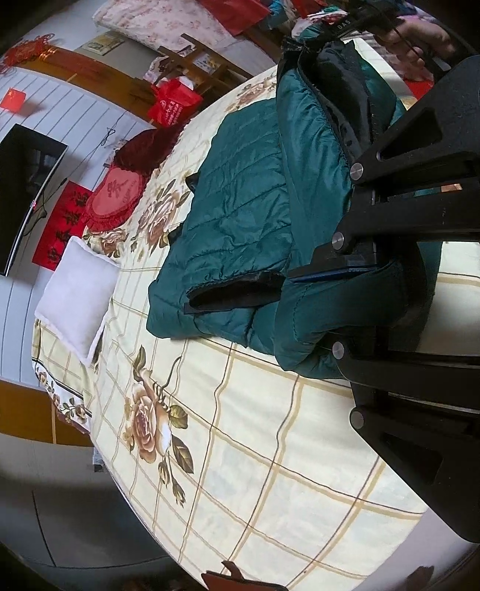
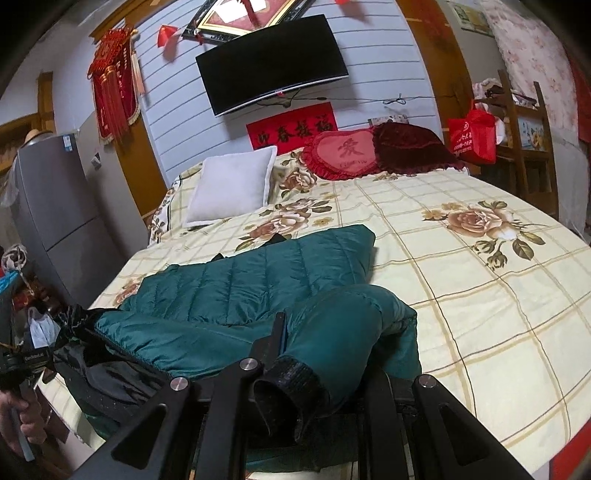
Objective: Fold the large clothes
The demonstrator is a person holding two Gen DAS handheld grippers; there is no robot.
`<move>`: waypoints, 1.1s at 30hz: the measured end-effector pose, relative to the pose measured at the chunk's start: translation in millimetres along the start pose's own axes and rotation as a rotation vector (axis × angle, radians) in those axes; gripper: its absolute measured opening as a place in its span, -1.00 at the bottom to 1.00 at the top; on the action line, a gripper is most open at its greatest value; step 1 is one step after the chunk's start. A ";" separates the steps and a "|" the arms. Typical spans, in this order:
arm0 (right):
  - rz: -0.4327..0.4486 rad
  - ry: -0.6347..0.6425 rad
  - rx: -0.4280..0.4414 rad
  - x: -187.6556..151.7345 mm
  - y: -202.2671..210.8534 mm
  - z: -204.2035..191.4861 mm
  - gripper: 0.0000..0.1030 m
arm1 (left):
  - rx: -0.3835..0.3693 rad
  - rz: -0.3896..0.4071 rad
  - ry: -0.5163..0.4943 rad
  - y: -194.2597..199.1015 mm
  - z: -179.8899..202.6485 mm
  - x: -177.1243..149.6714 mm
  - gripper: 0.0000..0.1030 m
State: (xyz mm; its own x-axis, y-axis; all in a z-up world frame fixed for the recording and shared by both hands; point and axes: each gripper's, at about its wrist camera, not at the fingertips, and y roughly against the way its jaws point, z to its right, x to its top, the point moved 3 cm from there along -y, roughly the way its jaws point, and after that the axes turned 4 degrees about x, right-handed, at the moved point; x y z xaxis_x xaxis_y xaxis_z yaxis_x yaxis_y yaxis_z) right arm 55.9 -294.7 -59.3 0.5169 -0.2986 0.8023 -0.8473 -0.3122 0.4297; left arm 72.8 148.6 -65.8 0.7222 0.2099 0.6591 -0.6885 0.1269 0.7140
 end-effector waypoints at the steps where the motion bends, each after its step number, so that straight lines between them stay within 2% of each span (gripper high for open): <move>1: -0.002 0.004 -0.003 1.4 -1.1 0.0 -0.73 | -0.003 -0.003 0.004 -1.6 -0.6 1.3 -0.72; 6: -0.013 0.008 -0.010 8.9 -5.5 -2.6 -0.73 | -0.028 -0.001 0.024 -3.2 -4.0 10.5 -0.72; 11: -0.017 0.008 -0.027 18.4 -6.2 -7.0 -0.73 | -0.066 0.042 0.029 10.8 -5.7 23.3 -0.72; 19: -0.037 0.015 -0.064 28.5 -7.1 -11.4 -0.73 | -0.069 0.058 0.026 15.0 -1.8 31.9 -0.72; 33: -0.045 0.028 -0.061 42.4 -1.0 -14.2 -0.73 | -0.078 0.089 0.028 26.7 0.9 45.4 -0.72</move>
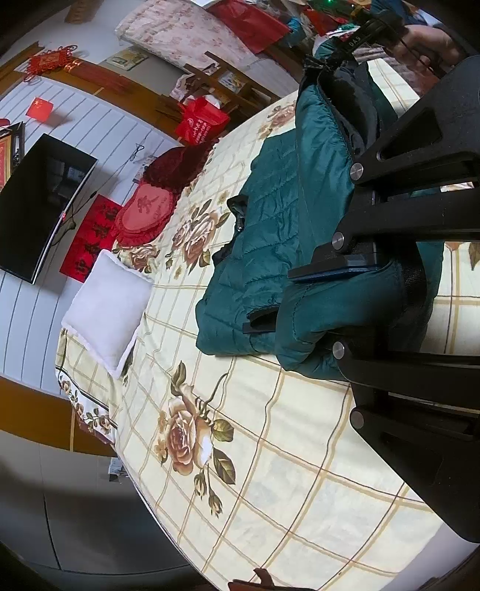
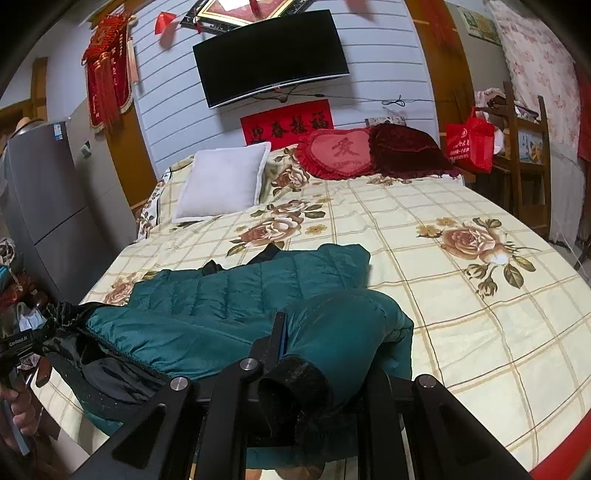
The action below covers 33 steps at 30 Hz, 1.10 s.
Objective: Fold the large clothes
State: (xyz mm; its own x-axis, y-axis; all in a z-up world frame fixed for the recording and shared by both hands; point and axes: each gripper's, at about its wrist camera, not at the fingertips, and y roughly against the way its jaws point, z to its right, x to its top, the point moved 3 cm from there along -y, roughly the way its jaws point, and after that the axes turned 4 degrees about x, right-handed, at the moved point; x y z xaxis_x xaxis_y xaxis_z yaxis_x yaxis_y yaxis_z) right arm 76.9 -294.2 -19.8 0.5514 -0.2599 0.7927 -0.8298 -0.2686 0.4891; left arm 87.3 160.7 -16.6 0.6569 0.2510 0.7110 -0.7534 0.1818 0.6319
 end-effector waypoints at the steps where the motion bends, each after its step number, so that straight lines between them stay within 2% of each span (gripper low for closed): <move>1: 0.002 0.003 0.000 2.1 0.6 -0.9 -0.73 | -0.001 0.003 0.000 1.7 -0.3 1.5 -0.72; 16: 0.042 0.034 0.004 29.8 26.0 -14.8 -0.73 | 0.001 0.034 -0.018 26.1 3.0 14.6 -0.72; 33: 0.046 0.050 0.016 33.5 53.8 -19.6 -0.73 | 0.050 0.064 -0.079 54.2 15.4 11.9 -0.71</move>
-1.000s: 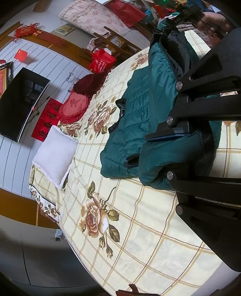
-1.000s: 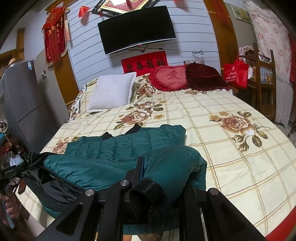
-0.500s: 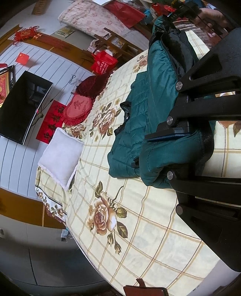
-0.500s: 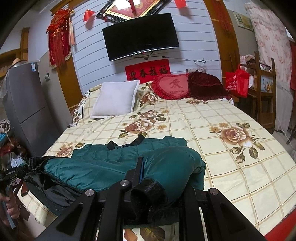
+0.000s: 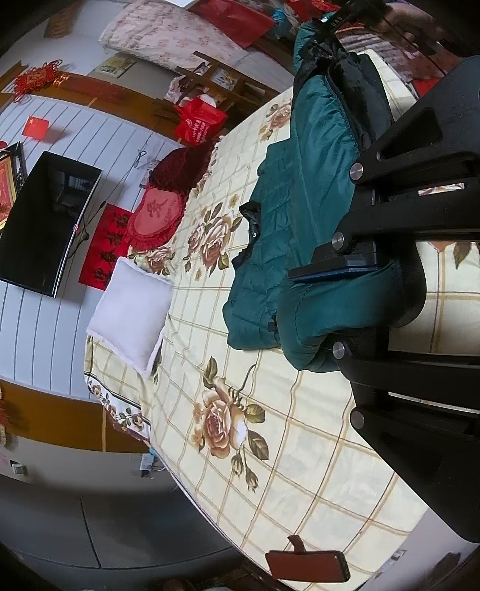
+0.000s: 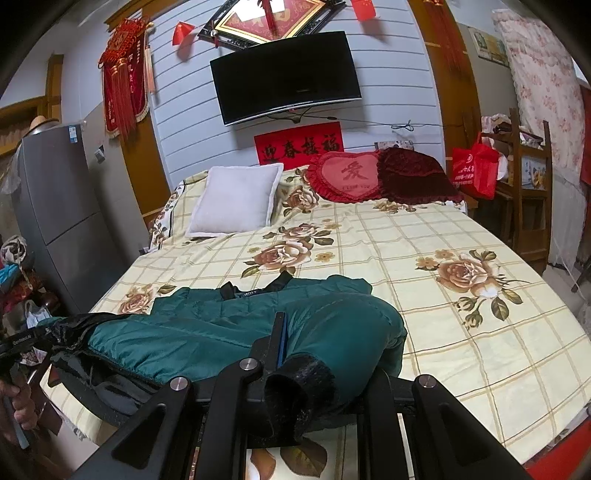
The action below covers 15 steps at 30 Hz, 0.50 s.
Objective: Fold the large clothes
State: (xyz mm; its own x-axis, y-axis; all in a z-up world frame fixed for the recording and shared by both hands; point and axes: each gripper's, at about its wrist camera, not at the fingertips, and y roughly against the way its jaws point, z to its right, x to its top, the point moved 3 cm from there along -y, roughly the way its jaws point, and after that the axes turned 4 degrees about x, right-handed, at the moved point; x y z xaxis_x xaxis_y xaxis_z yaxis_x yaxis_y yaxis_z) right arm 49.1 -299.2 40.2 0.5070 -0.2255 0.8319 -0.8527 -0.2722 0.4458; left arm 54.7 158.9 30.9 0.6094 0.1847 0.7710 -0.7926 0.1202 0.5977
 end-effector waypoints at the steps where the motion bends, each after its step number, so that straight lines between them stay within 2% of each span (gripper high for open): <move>1: 0.000 0.000 0.000 -0.3 1.6 -0.1 -0.73 | 0.001 -0.001 0.000 -1.2 1.2 0.8 -0.71; 15: 0.007 0.012 -0.001 4.4 7.4 -3.7 -0.73 | 0.000 -0.002 0.001 0.2 0.1 -0.7 -0.71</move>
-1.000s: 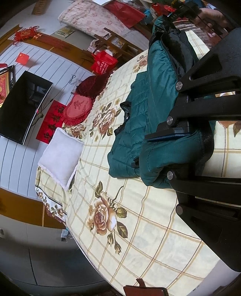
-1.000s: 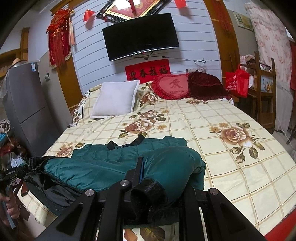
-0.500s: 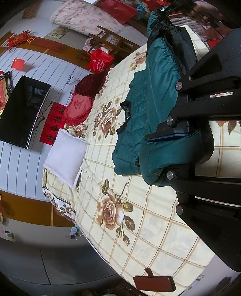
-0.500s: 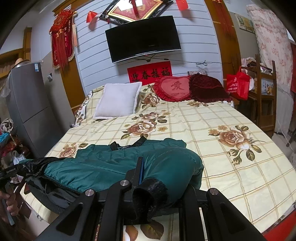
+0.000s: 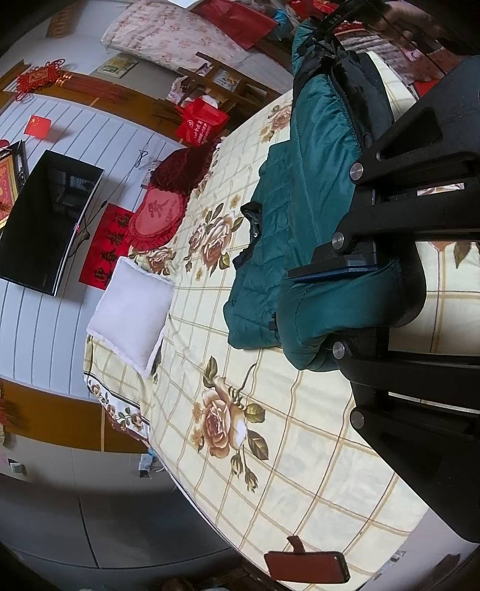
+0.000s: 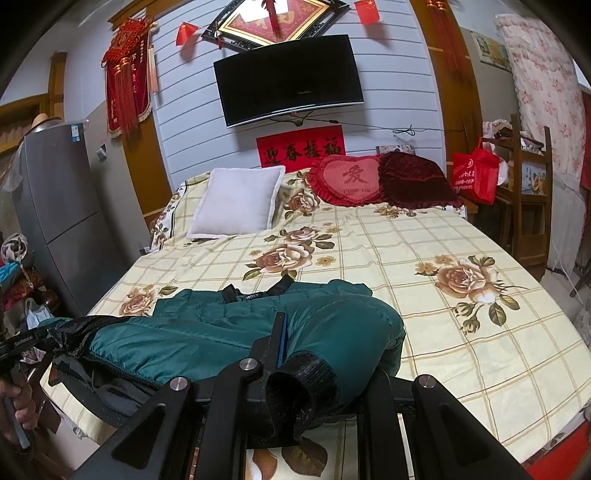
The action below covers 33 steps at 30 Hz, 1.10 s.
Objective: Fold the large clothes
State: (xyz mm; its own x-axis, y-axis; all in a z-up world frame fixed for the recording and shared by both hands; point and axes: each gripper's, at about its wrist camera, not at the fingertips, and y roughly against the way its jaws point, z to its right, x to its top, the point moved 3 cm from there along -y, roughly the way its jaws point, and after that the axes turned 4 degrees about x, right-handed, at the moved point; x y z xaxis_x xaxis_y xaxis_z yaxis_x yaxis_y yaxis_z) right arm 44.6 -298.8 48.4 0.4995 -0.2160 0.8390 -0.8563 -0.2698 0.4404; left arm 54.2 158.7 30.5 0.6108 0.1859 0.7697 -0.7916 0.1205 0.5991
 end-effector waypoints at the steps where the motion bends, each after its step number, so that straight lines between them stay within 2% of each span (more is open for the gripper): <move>1: 0.001 -0.002 0.001 0.3 0.1 0.4 -0.73 | -0.001 -0.001 0.001 0.9 1.0 -0.2 -0.71; 27: 0.004 -0.016 0.011 0.8 -5.8 2.2 -0.73 | 0.006 -0.013 0.001 1.2 5.8 -0.2 -0.71; 33: 0.001 -0.010 0.007 0.7 -10.7 3.9 -0.73 | 0.013 -0.029 0.005 -11.2 -0.2 5.3 -0.71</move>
State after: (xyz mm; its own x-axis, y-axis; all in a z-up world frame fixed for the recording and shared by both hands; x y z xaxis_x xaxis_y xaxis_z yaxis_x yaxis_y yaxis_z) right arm 54.6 -299.7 43.1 0.4998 -0.2254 0.8363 -0.8559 -0.2762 0.4372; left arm 66.3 158.5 27.8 0.6337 0.1871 0.7507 -0.7730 0.1135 0.6242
